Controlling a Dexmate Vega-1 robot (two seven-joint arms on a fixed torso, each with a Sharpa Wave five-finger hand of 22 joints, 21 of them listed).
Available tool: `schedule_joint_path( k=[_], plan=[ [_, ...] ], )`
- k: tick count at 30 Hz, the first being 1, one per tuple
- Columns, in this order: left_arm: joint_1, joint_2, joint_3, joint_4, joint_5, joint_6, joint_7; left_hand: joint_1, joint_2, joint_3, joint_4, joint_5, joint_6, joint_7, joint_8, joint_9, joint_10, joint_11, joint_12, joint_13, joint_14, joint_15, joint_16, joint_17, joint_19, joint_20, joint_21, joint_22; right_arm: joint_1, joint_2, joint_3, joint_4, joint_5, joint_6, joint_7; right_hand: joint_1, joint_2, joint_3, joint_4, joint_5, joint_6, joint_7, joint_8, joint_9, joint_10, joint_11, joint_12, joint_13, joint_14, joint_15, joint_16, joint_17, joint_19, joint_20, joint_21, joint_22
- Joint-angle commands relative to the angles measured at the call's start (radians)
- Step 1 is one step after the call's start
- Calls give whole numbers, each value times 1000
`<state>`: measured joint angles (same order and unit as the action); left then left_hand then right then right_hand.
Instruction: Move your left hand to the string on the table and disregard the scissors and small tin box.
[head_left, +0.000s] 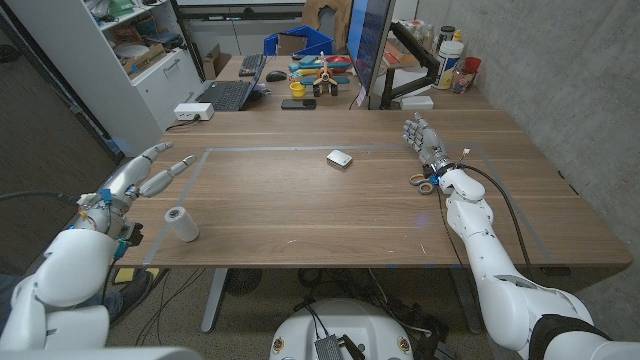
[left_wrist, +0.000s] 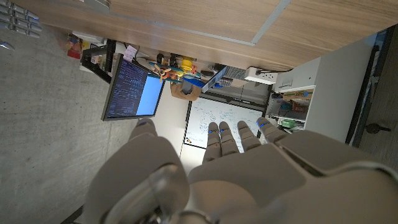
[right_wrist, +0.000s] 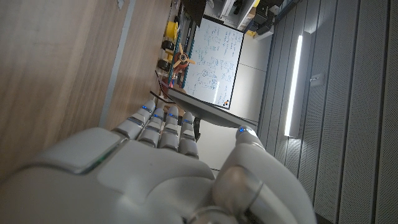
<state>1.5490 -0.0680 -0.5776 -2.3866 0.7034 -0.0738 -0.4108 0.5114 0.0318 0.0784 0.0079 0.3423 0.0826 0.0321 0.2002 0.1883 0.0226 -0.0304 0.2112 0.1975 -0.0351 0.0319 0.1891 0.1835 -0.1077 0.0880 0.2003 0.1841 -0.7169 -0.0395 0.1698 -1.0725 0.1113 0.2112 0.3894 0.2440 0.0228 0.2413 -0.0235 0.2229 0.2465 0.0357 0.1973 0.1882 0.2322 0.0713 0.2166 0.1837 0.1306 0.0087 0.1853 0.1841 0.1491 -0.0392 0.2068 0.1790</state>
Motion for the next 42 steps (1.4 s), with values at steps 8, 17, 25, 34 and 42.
schedule_joint_path(
  k=[8, 17, 25, 34, 42],
  plan=[
    [8, 25, 14, -5, 99, 25, -9, 17, 0, 2, -8, -1, 7, -2, 8, 3, 5, -2, 3, 3, 12, 12, 9, 6, 7, 16, 11, 1, -2, 1, 1, 1, -3, -5, -5, 0, 12, 4, -6, -1, 5, -2, 0, 2, 7, 4, 0, 3, 10, 1, 4, 1, 8, -1, -2, 5],
    [9, 38, 23, -14, 149, 45, -20, 20, 1, 2, -9, -2, 6, -7, 7, 3, 8, -5, 4, 4, 18, 15, 11, 6, 11, 20, 12, 2, 0, 3, 2, 9, -3, 0, -5, 0, 13, 4, -7, -1, 5, -3, -1, 2, 7, 3, -1, 3, 11, 1, 5, 1, 9, -1, -2, 5],
    [5, 52, 29, -17, 186, 65, -35, 23, 2, 2, -10, -2, 7, -6, 7, 3, 14, -5, 7, 4, 20, 16, 11, 7, 12, 23, 13, 2, 3, 4, 3, 16, -4, 3, -7, -1, 13, 3, -8, -1, 4, -2, -1, 2, 7, 2, -1, 3, 11, 1, 4, 1, 9, -1, -2, 5],
    [0, 63, 32, -7, 214, 87, -45, 26, 2, 2, -12, -3, 6, -7, 6, 3, 13, -1, 6, 4, 21, 21, 11, 7, 12, 30, 12, 2, 5, 6, 3, 19, -6, 4, -10, -1, 13, 2, -9, -1, 5, -3, -1, 2, 9, 1, -1, 3, 12, 0, 4, 1, 9, -1, -3, 5],
    [4, 72, 37, 11, 235, 93, -36, 29, 2, 1, -13, -3, 5, -10, 5, 3, 9, 11, 4, 4, 16, 30, 9, 7, 9, 42, 11, 3, 6, 7, 1, 15, -10, 4, -14, -1, 13, 2, -10, 0, 9, -3, 1, 2, 12, 0, 0, 3, 14, 1, 5, 1, 10, -1, -3, 5]
  ],
)
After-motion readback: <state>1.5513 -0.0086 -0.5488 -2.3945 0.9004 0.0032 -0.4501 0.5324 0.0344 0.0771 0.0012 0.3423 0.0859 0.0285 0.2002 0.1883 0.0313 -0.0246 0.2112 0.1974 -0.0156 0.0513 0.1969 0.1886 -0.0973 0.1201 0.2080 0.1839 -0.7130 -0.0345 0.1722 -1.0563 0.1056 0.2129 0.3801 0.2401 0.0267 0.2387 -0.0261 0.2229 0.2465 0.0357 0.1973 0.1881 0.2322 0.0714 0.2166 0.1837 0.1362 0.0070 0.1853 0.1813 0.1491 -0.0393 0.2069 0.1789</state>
